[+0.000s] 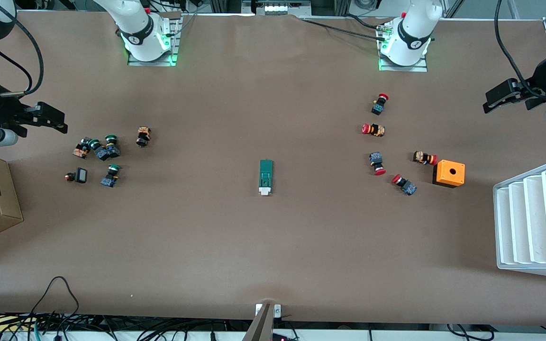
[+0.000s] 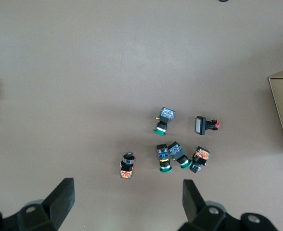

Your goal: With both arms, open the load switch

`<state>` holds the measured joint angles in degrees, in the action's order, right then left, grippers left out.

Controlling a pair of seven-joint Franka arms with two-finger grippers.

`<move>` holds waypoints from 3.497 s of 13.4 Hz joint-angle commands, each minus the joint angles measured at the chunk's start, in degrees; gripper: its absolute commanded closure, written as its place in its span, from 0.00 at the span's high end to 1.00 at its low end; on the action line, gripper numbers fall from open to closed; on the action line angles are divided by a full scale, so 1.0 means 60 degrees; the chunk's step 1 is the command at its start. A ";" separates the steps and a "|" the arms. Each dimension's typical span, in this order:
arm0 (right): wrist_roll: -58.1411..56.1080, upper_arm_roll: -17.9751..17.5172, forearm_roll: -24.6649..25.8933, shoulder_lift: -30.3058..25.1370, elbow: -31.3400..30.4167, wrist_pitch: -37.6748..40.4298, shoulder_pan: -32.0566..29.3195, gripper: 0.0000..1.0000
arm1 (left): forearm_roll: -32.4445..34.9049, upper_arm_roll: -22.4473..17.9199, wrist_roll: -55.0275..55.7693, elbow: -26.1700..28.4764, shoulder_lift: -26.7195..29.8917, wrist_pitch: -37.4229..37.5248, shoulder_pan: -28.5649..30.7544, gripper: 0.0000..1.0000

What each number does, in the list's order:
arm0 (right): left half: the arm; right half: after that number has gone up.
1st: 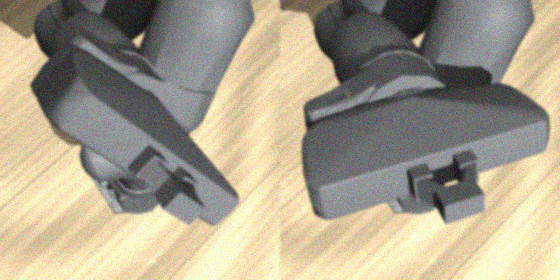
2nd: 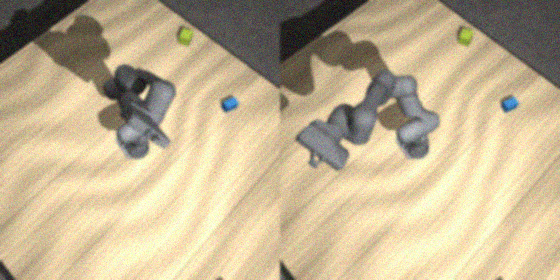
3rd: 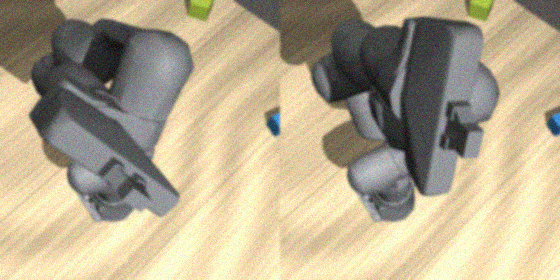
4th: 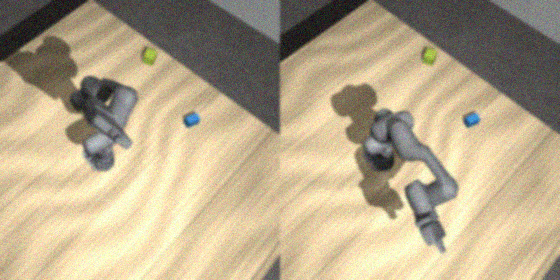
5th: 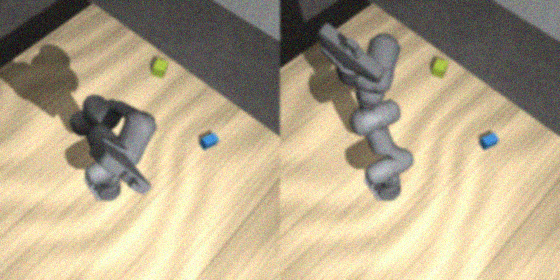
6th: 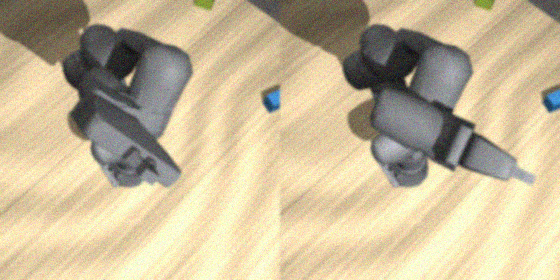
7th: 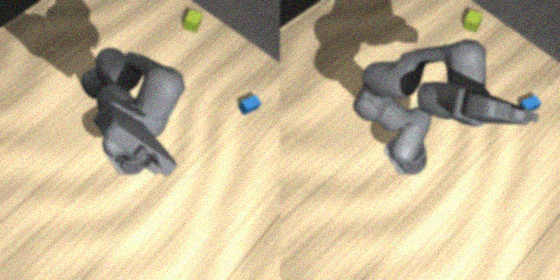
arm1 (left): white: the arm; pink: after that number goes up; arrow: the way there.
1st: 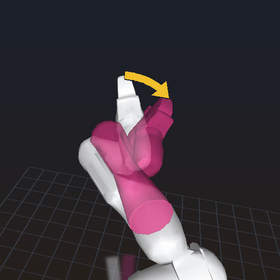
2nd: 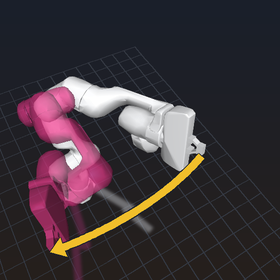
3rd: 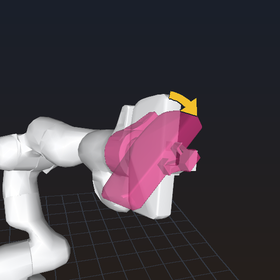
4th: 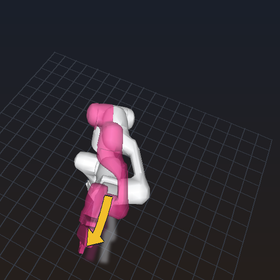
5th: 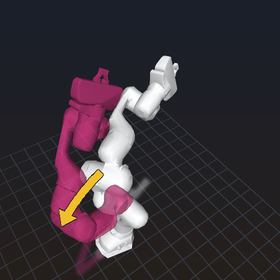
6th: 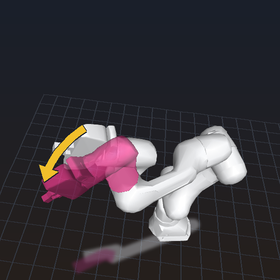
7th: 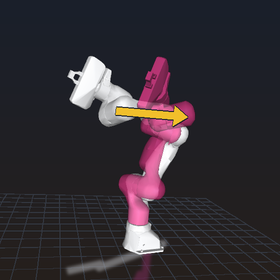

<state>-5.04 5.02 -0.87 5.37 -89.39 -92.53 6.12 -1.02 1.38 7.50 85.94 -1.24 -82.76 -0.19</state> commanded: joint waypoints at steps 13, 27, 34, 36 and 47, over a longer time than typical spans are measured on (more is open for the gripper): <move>-0.0097 -0.0032 0.0072 0.0042 0.0177 0.0187 -0.0009 0.99 | 0.0376 0.0121 -0.0767 -0.0115 -0.0232 -0.0475 0.0046 1.00; -0.0083 -0.0032 0.0058 0.0057 0.0177 0.0172 -0.0009 0.99 | 0.0376 0.0107 -0.0781 -0.0159 -0.0291 -0.0475 0.0061 1.00; -0.0097 -0.0032 0.0058 0.0057 0.0177 0.0172 -0.0009 0.99 | 0.0347 0.0121 -0.0752 -0.0159 -0.0291 -0.0489 0.0090 1.00; -0.0097 -0.0032 0.0058 0.0057 0.0177 0.0172 -0.0009 0.99 | 0.0347 0.0107 -0.0752 -0.0159 -0.0291 -0.0490 0.0090 1.00; 0.0165 -0.0002 0.0028 0.0846 0.1258 -0.0135 -0.0068 0.99 | 0.0273 0.0121 -0.0752 0.0529 0.0148 -0.0943 0.0134 1.00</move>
<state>-4.88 5.29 -0.87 7.44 -85.97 -93.68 5.91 -0.04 1.67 4.13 86.48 -2.48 -86.94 -0.01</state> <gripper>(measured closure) 0.004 0.000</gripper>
